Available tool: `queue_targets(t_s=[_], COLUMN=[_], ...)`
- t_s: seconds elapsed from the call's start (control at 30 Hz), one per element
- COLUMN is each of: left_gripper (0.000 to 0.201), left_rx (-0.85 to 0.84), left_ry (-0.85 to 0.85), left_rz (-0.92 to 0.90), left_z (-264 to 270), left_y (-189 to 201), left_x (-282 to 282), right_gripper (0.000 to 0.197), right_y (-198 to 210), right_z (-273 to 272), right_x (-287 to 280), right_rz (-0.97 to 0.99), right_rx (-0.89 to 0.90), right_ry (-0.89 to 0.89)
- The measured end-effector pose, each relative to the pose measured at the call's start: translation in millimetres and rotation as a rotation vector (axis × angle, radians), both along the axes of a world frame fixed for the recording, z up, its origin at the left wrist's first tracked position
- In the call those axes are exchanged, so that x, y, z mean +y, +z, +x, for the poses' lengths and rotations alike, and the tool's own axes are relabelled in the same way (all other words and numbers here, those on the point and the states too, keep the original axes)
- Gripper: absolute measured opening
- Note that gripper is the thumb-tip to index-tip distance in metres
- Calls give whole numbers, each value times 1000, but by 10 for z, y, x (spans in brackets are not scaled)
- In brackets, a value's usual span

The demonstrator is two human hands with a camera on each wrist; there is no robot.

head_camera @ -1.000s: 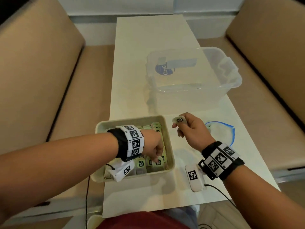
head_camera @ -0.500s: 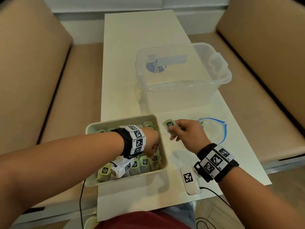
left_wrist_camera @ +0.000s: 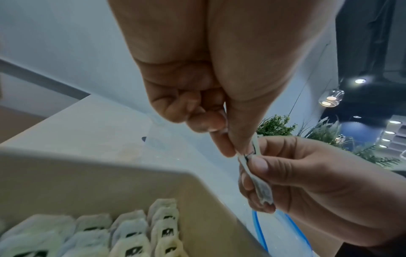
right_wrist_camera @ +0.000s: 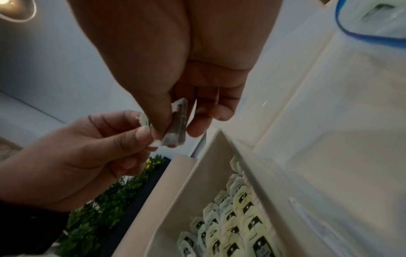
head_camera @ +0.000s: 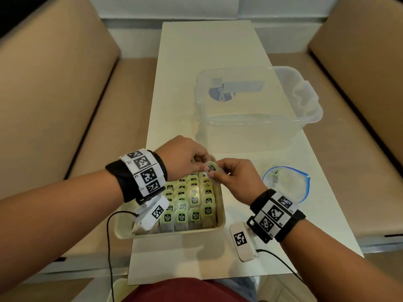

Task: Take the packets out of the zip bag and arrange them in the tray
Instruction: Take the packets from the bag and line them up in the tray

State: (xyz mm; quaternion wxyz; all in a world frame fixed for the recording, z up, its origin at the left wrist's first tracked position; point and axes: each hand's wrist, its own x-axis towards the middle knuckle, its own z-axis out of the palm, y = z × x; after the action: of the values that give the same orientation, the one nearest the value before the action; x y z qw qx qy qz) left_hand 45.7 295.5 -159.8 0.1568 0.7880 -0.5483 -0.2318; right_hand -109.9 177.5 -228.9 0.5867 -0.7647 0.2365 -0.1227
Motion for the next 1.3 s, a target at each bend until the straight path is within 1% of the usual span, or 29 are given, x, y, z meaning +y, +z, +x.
queue_targets(t_s=[0.07,0.13,0.2,0.23,0.3,0.4,0.5,0.6,0.7,0.8,0.9,0.97,1.03,1.1,1.17,1.23,1.3], left_gripper=[13,14,15,16,18,24,26,25,20,17,27,32,27,22,18,14,11], left_rx=[-38,-85,-133,-162,-188,-149,-154,-169,-162,-212,-285,-318,-338,-323,-270,-177,-108], left_ry=[33,67,48,0,-144,-327,-398,-380,-325,-316,-244,-149,-46,63,114,135,153], left_rz=[15,72,187,264,428,640,746,783,777,784,748,640,503,364,244,150,65], left_z=[18,52,58,37,-41,-157,-219,-239,-231,-280,-239,-134,-81,-130,-286,-532,-834], left_y=[-50,-113,-193,-238,-339,-514,-680,-802,-869,-894,-767,-563,-281,-11,174,213,104], left_x=[66,113,138,141,127,75,-16,-141,-239,-278,-291,-319,-376,-483,-642,-847,-1090], right_gripper=[15,23,31,35,40,43,42,44,43,44,42,36,30,27,24,17,9], right_y=[-14,-36,-78,-102,-152,-181,-170,-167,-159,-154,-130,-109,-87,-86,-95,-115,-139], right_z=[8,5,0,-5,-22,-47,-53,-64,-73,-97,-194,-316,-467,-622,-782,-923,-1039], right_x=[-3,-34,-80,-96,-106,-99,-91,-86,-91,-110,-209,-369,-590,-857,-1117,-1342,-1503], right_rz=[-89,-222,-311,-319,-268,-162,-112,-114,-105,-54,-2,6,-2,-54,-127,-213,-313], right_rx=[12,61,145,196,283,334,330,324,321,320,291,266,239,224,231,277,354], right_ry=[15,-11,-33,-21,40,106,107,113,116,111,88,41,-19,-68,-108,-114,-77])
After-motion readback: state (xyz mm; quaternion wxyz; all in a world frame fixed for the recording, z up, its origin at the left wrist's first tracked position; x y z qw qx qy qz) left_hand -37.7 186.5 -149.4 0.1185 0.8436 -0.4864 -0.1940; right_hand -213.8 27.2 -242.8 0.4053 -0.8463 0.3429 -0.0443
